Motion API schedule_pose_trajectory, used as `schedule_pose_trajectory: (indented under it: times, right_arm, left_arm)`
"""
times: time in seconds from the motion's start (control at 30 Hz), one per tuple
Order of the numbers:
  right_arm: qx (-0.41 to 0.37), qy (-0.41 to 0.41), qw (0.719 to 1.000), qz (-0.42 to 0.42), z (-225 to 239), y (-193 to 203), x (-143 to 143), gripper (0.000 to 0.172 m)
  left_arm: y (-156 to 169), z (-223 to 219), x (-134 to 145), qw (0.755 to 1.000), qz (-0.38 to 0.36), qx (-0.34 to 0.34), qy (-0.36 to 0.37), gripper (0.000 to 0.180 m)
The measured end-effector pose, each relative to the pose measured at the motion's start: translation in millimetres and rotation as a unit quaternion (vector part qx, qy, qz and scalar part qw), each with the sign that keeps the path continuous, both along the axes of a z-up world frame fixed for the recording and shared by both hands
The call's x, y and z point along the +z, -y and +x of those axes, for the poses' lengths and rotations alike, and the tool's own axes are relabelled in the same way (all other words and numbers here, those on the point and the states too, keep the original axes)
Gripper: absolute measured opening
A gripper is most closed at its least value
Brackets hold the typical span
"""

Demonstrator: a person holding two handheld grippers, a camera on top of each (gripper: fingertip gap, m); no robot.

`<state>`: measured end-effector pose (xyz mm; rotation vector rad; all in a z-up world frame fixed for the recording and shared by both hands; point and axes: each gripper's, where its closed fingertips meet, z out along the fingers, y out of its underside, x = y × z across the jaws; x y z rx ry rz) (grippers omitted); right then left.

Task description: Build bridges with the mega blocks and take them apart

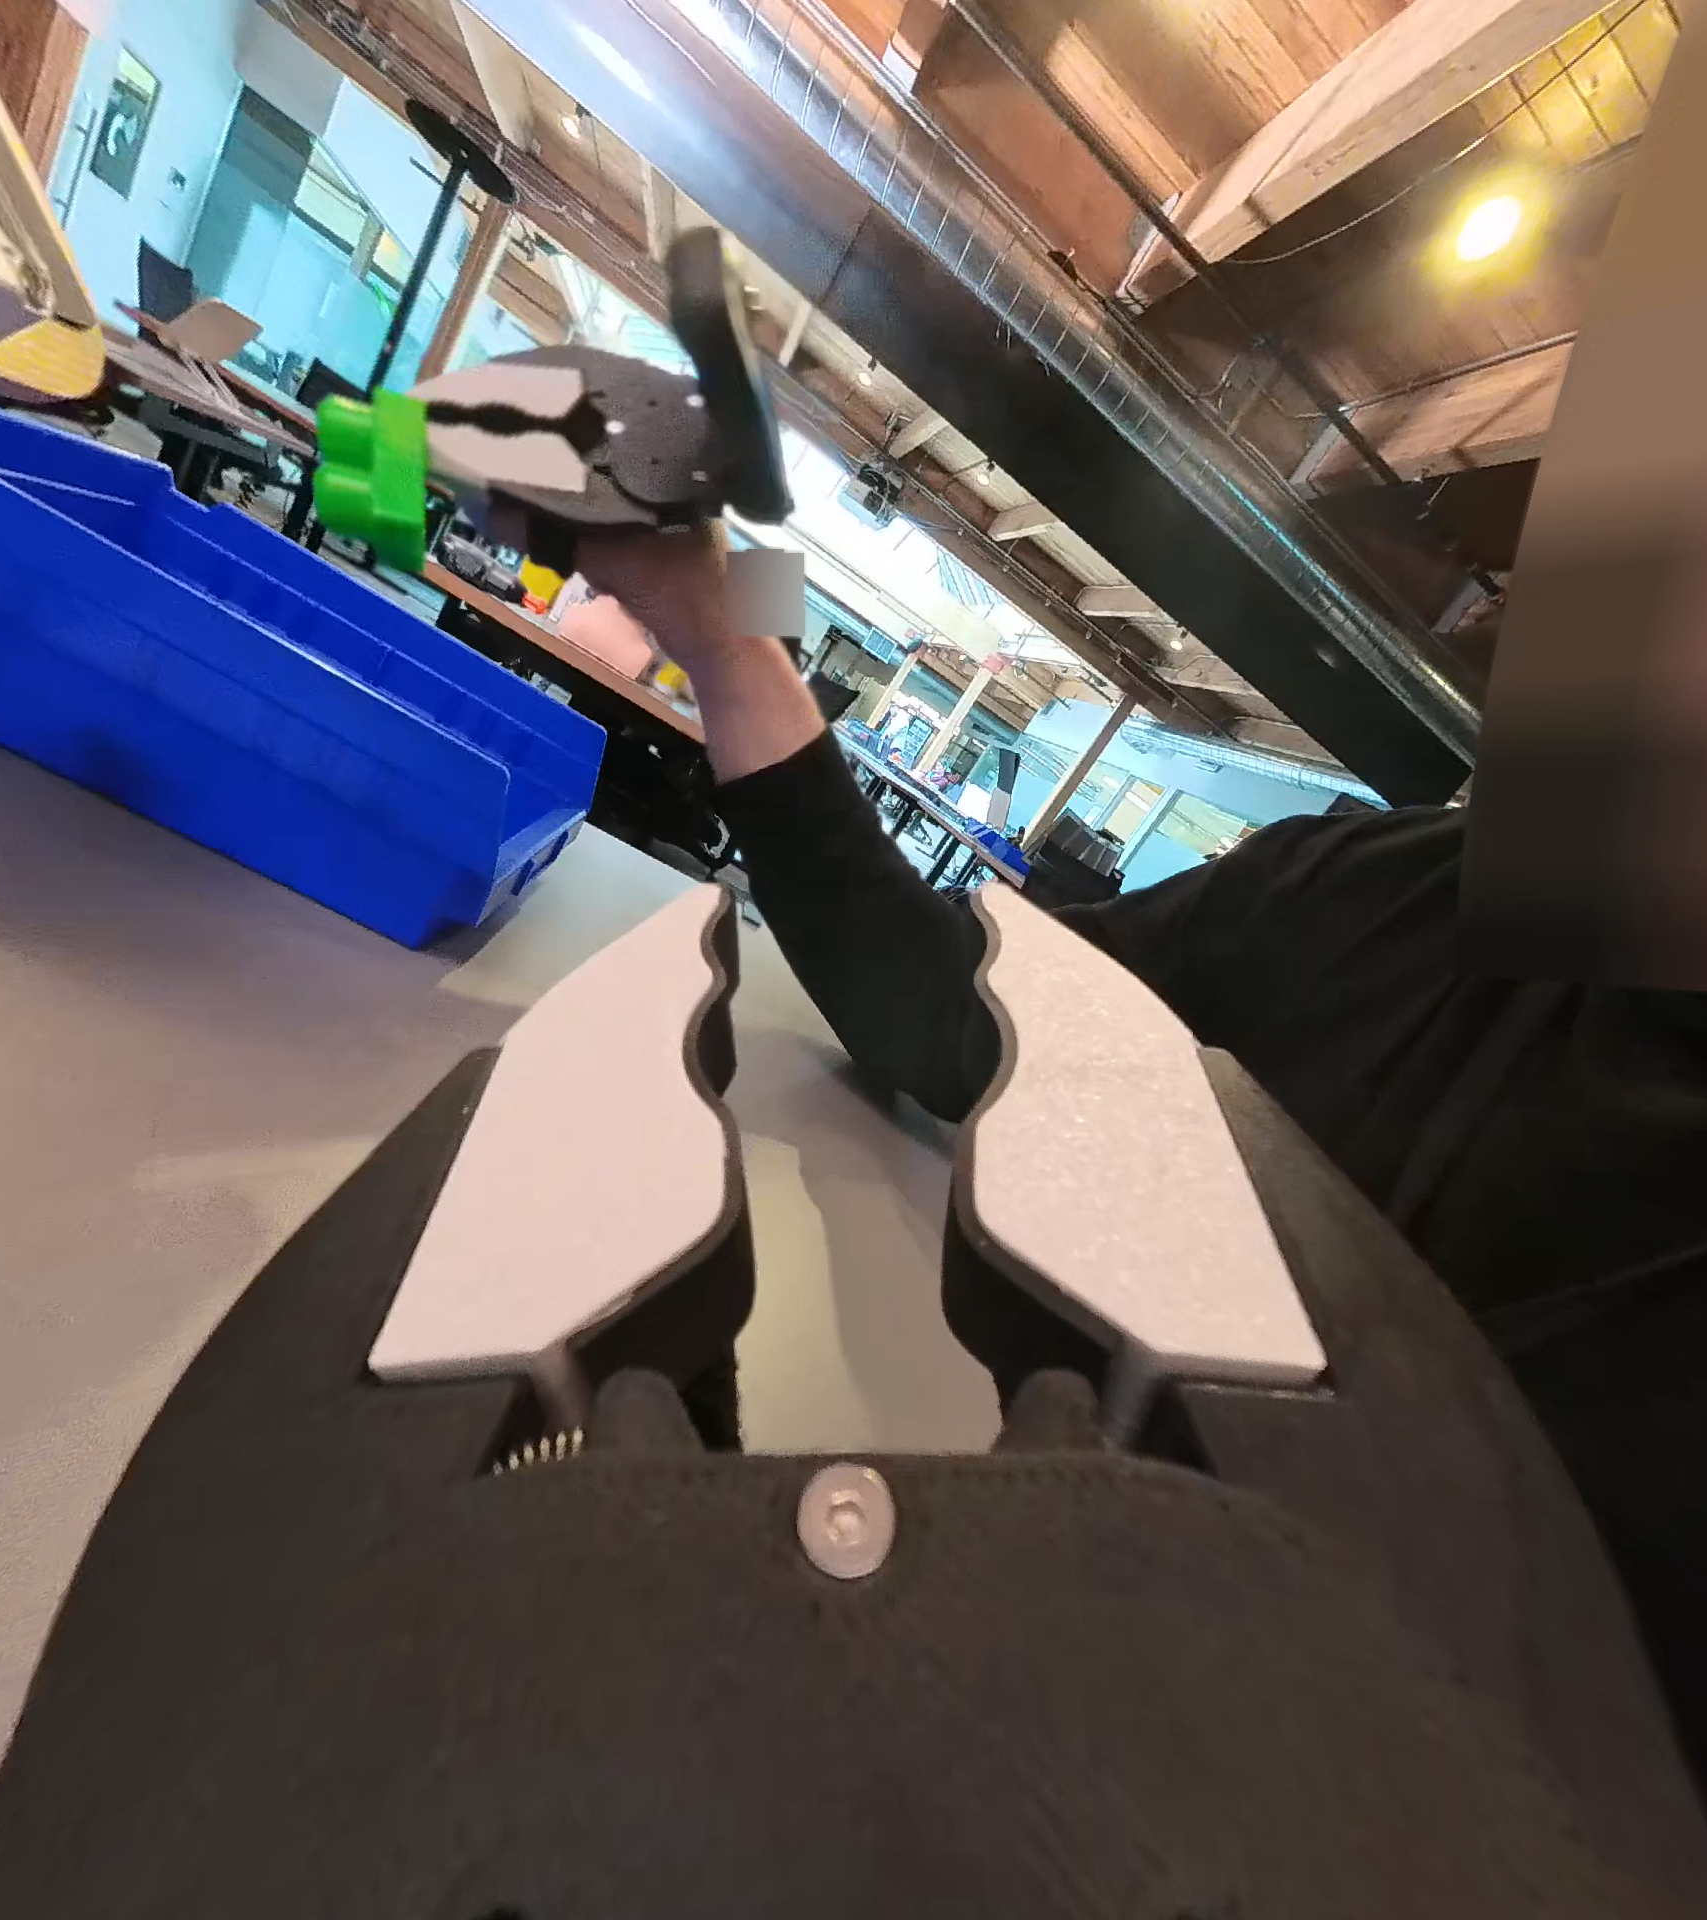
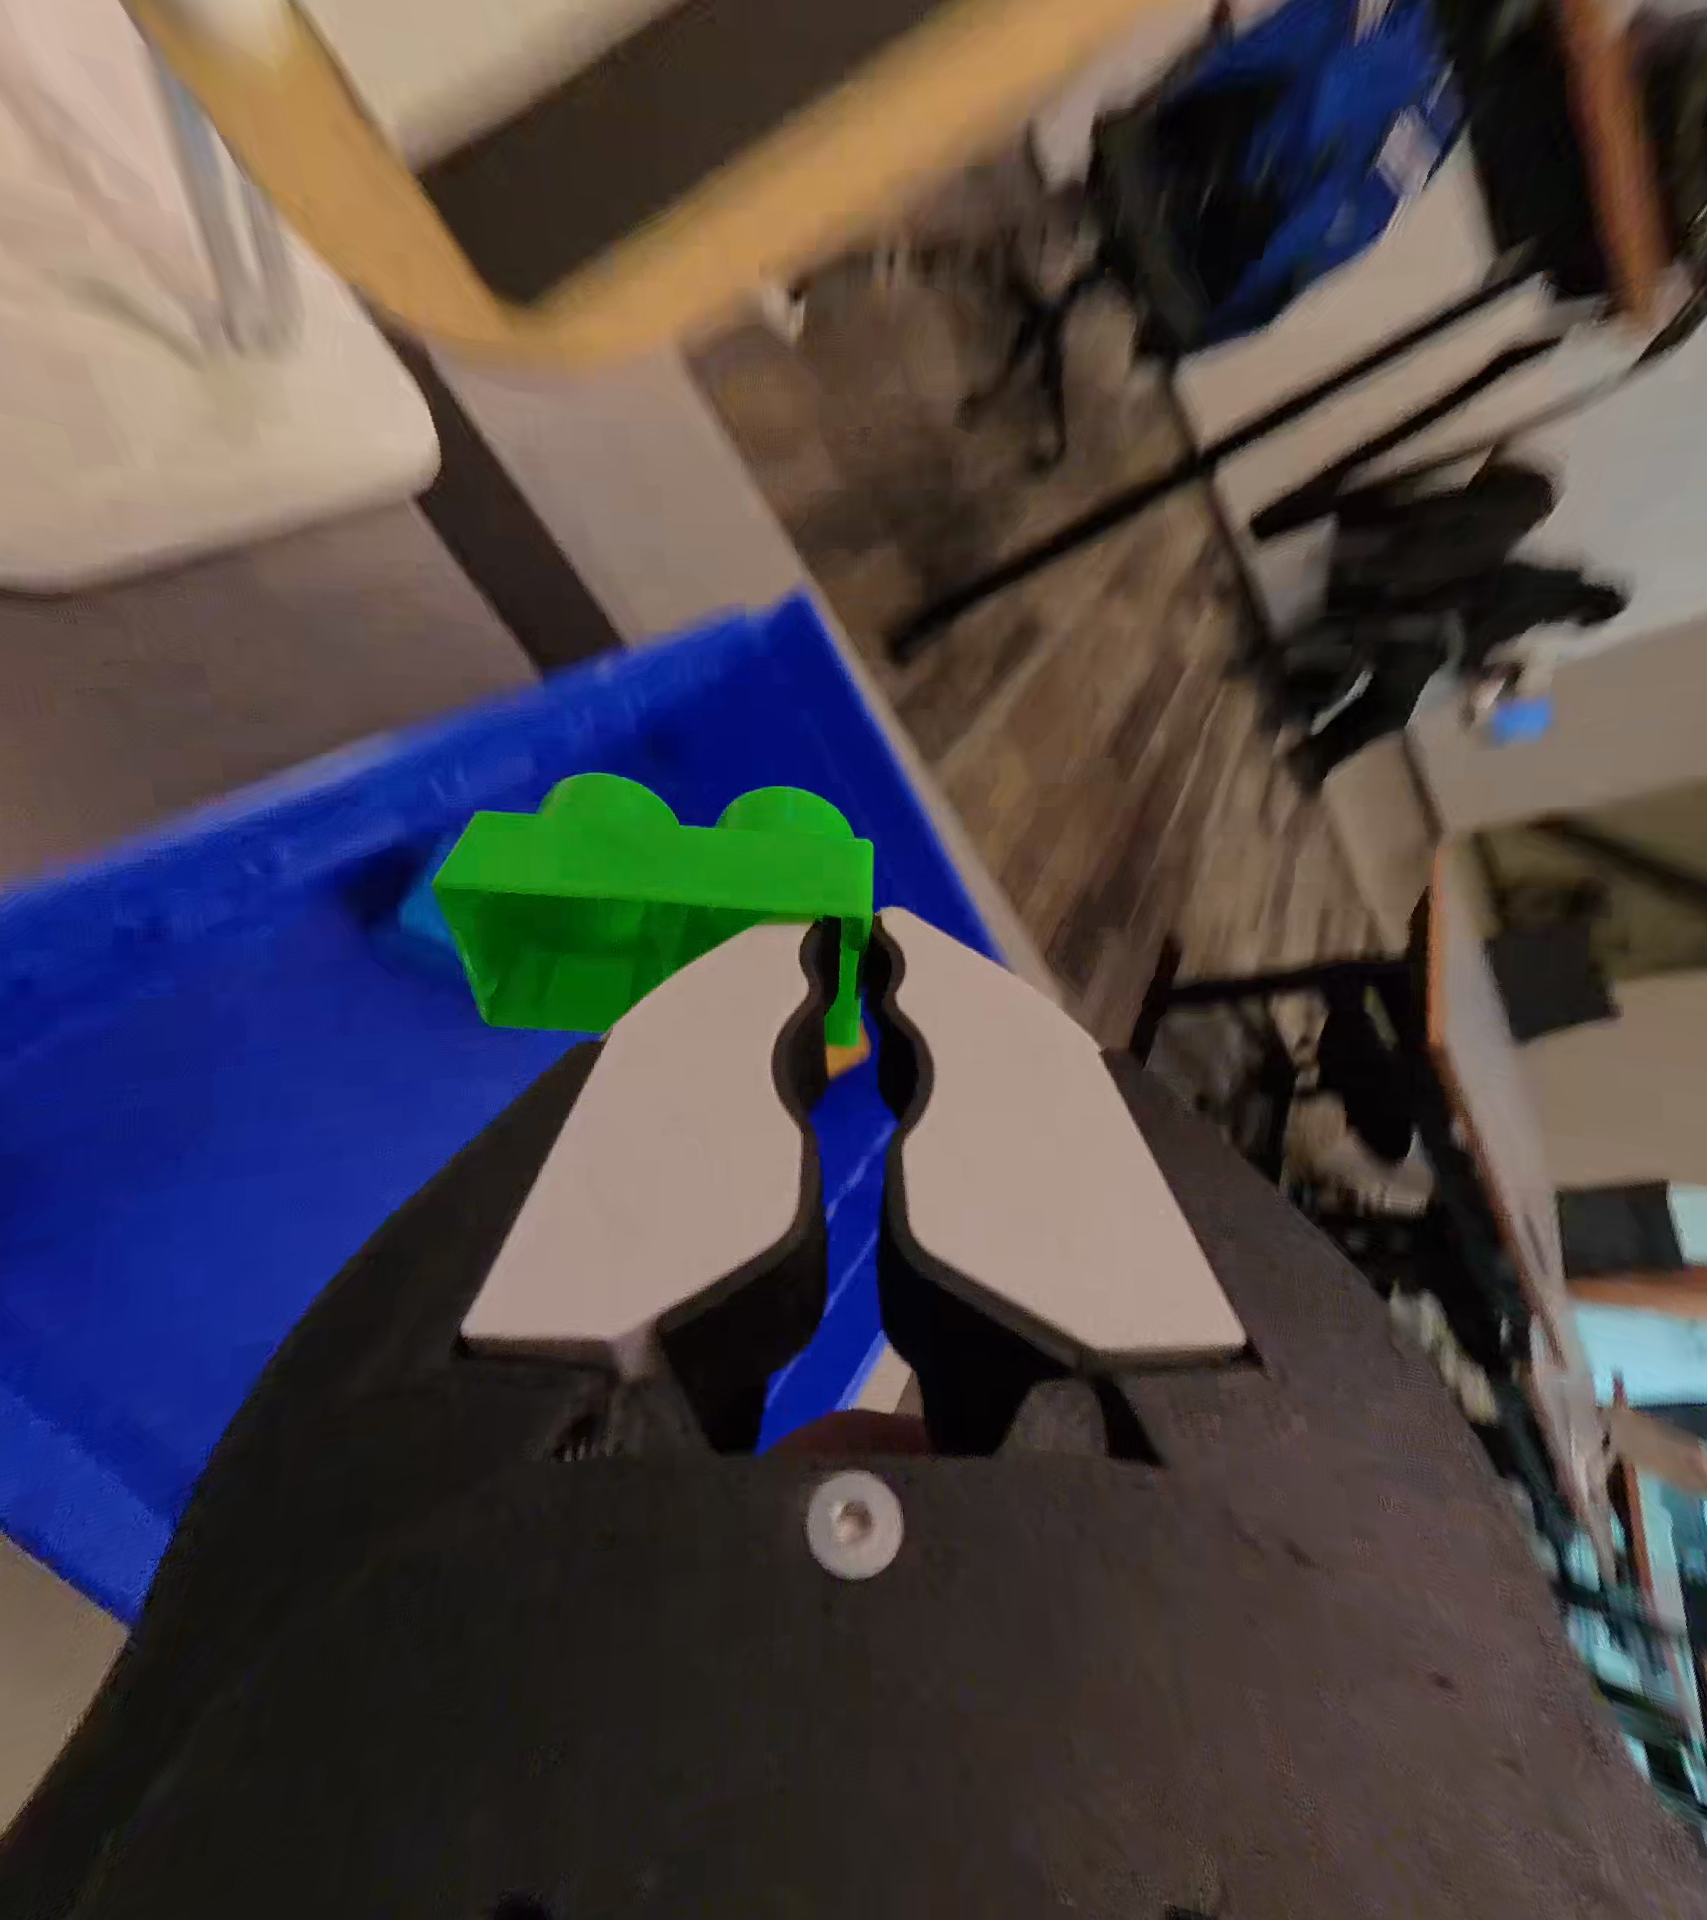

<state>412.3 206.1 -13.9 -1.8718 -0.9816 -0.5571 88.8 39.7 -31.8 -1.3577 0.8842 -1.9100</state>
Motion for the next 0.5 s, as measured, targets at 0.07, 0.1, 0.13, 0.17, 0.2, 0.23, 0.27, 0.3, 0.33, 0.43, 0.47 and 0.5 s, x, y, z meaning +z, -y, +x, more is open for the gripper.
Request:
schedule_pose_trajectory:
  times: [0.07, 0.1, 0.13, 0.17, 0.2, 0.23, 0.27, 0.3, 0.33, 0.43, 0.47, 0.5]
  right_arm:
    - [-0.043, 0.011, 0.997, -0.060, 26, -6, -31, 0.004]
    - [-0.062, 0.012, 0.994, -0.089, 36, -7, -46, 0.004]
    - [-0.082, 0.007, 0.990, -0.114, 43, -9, -58, 0.004]
    - [-0.098, -0.006, 0.986, -0.134, 48, -10, -69, 0.005]
    - [-0.116, -0.015, 0.983, -0.144, 53, -13, -76, 0.009]
    - [-0.132, -0.012, 0.980, -0.149, 58, -15, -81, 0.023]
    - [-0.142, -0.004, 0.977, -0.156, 61, -15, -86, 0.030]
    - [-0.152, 0.000, 0.975, -0.160, 64, -15, -88, 0.032]
    - [-0.160, 0.002, 0.975, -0.156, 66, -16, -87, 0.036]
    - [-0.181, 0.004, 0.973, -0.142, 72, -16, -79, 0.053]
    - [-0.183, 0.004, 0.973, -0.139, 72, -15, -76, 0.055]
    - [-0.180, 0.003, 0.975, -0.131, 71, -15, -72, 0.054]
  left_arm:
    - [-1, 1, -3, 1.000, -0.004, -0.003, -0.004, 0.039]
    - [-2, 0, -3, 1.000, -0.006, -0.001, -0.001, 0.038]
    - [-3, -1, -3, 1.000, -0.009, -0.001, 0.005, 0.037]
    - [-4, -2, -2, 1.000, -0.010, 0.001, 0.011, 0.037]
    - [-7, -3, -2, 1.000, -0.010, 0.007, 0.015, 0.037]
    - [-8, -5, -1, 1.000, -0.010, 0.011, 0.020, 0.038]
    - [-8, -6, 0, 1.000, -0.009, 0.010, 0.023, 0.039]
    - [-9, -6, -1, 1.000, -0.008, 0.013, 0.020, 0.041]
    - [-9, -5, -1, 1.000, -0.005, 0.018, 0.016, 0.043]
    - [-9, -4, -1, 1.000, 0.004, 0.024, 0.006, 0.047]
    - [-9, -4, -1, 1.000, 0.008, 0.027, 0.003, 0.049]
    - [-9, -5, 0, 0.999, 0.011, 0.032, 0.003, 0.050]
